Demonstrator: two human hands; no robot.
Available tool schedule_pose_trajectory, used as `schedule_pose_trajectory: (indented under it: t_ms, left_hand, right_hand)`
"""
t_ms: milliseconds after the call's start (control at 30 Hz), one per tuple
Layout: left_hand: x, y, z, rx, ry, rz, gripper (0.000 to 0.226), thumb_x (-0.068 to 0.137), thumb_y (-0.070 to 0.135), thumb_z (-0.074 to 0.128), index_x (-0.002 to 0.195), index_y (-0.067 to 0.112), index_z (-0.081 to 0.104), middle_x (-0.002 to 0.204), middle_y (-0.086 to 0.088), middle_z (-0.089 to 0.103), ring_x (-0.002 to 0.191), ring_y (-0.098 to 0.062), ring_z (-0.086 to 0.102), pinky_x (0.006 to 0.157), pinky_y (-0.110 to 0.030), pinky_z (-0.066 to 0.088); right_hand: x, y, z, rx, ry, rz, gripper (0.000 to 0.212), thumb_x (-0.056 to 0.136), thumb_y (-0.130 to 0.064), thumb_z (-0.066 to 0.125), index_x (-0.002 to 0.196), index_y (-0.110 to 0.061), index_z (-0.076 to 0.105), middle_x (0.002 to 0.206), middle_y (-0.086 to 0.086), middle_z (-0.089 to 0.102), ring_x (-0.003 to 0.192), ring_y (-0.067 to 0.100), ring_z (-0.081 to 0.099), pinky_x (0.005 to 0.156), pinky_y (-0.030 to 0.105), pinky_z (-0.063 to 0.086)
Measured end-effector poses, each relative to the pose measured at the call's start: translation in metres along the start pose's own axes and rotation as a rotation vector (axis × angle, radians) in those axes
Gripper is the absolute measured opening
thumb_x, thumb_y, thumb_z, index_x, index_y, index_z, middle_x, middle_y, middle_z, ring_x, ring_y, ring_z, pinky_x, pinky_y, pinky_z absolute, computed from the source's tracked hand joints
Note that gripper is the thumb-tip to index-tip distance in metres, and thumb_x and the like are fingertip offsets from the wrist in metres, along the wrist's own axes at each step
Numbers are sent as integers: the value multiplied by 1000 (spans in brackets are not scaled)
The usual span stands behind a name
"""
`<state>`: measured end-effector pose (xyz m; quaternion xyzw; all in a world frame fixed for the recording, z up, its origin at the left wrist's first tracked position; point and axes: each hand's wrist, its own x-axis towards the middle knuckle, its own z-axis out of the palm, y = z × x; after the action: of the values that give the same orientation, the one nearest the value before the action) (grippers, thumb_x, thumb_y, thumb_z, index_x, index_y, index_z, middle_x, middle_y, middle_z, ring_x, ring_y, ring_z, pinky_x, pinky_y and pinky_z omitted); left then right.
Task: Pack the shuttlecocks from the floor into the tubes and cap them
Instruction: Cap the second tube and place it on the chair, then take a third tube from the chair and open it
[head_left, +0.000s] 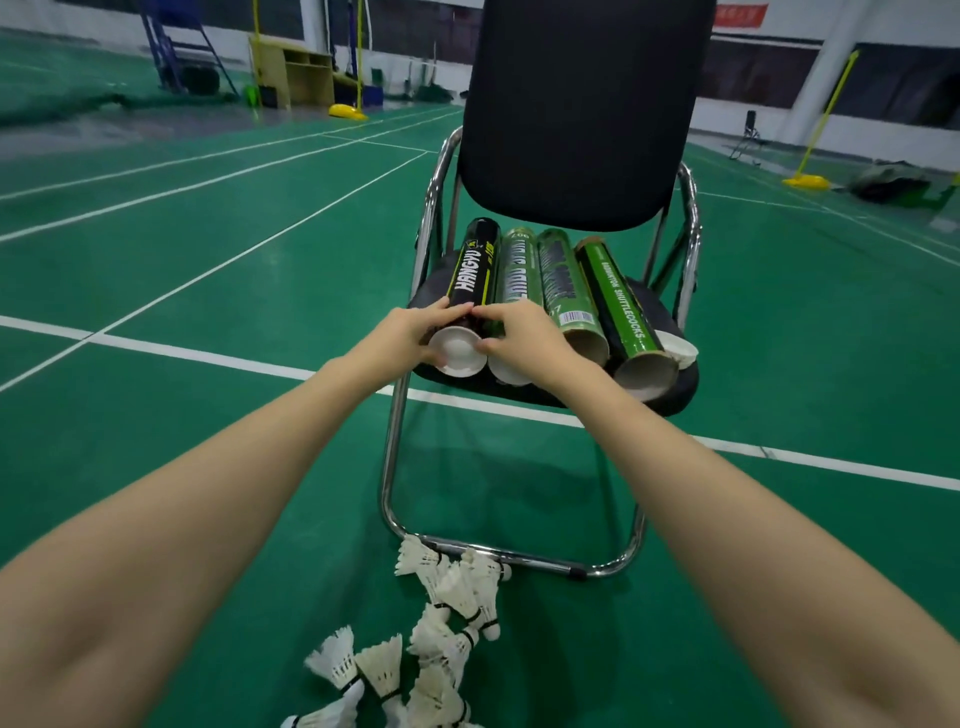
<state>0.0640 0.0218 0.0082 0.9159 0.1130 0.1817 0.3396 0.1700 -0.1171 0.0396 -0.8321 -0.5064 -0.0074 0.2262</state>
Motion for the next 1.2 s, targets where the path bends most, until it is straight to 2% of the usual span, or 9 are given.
schedule_pose_trajectory:
  t_ms: [200, 367, 500, 633, 767, 900, 1033, 1100, 1200]
  left_hand:
    - [0, 0, 3, 45, 31, 19, 82, 72, -3, 72, 138, 32, 39, 150, -10, 27, 135, -21, 31, 105, -39, 35]
    - [-7, 18, 9, 116, 84, 7, 79, 70, 21, 79, 138, 25, 40, 148, -11, 30, 136, -23, 26, 109, -36, 24]
    - [-23, 35, 23, 79, 223, 41, 63, 72, 28, 76, 130, 25, 51, 139, -3, 41, 126, -19, 39, 102, -35, 33]
    - [-41, 47, 37, 169, 359, 72, 43, 77, 34, 72, 117, 27, 60, 130, 5, 49, 116, -14, 45, 81, -31, 42]
    - [-44, 62, 45, 193, 450, 173, 36, 78, 28, 72, 112, 23, 64, 121, 2, 55, 112, -15, 46, 79, -26, 37]
    - [-28, 74, 57, 233, 400, 283, 48, 74, 26, 75, 118, 19, 60, 119, -2, 57, 113, -21, 48, 94, -36, 39]
    - [-4, 82, 70, 344, 247, 284, 66, 75, 34, 73, 134, 21, 44, 135, -1, 48, 132, -23, 33, 110, -43, 17]
    - [5, 82, 76, 407, 173, 246, 73, 77, 40, 69, 139, 25, 35, 143, 2, 40, 138, -20, 22, 112, -42, 7]
    - [12, 81, 80, 406, 108, 181, 77, 77, 48, 66, 141, 27, 30, 143, 2, 39, 138, -18, 21, 112, -41, 7]
  right_hand:
    - [-6, 7, -5, -20, 25, -24, 46, 84, -20, 64, 129, -16, 54, 129, 8, 59, 120, 28, 51, 102, 45, 39]
    - [-34, 18, -27, 99, 70, -1, 37, 87, -16, 62, 123, -13, 59, 126, 4, 60, 120, 19, 50, 99, 30, 37]
    - [-60, 28, -39, 104, 136, -6, 32, 88, -18, 62, 120, -14, 60, 121, 4, 61, 117, 18, 48, 92, 25, 34]
    - [-75, 39, -42, 47, 207, -45, 26, 86, -15, 63, 112, -10, 64, 112, 6, 65, 111, 22, 50, 94, 34, 42]
    - [-75, 57, -48, -36, 256, 29, 31, 85, -18, 64, 117, -17, 61, 118, 3, 62, 116, 22, 48, 96, 40, 42]
    - [-64, 70, -49, -145, 214, 106, 44, 85, -25, 64, 127, -17, 53, 127, 5, 58, 120, 25, 48, 97, 42, 42]
    - [-52, 79, -45, -212, 240, 180, 39, 88, -27, 61, 126, -20, 54, 123, 6, 61, 116, 27, 52, 93, 40, 40]
    - [-47, 85, -40, -174, 271, 213, 32, 88, -27, 60, 120, -24, 58, 117, 4, 65, 114, 26, 53, 92, 39, 37]
    - [-43, 91, -37, -85, 350, 238, 26, 87, -27, 61, 112, -26, 65, 109, 0, 69, 110, 22, 56, 92, 37, 36]
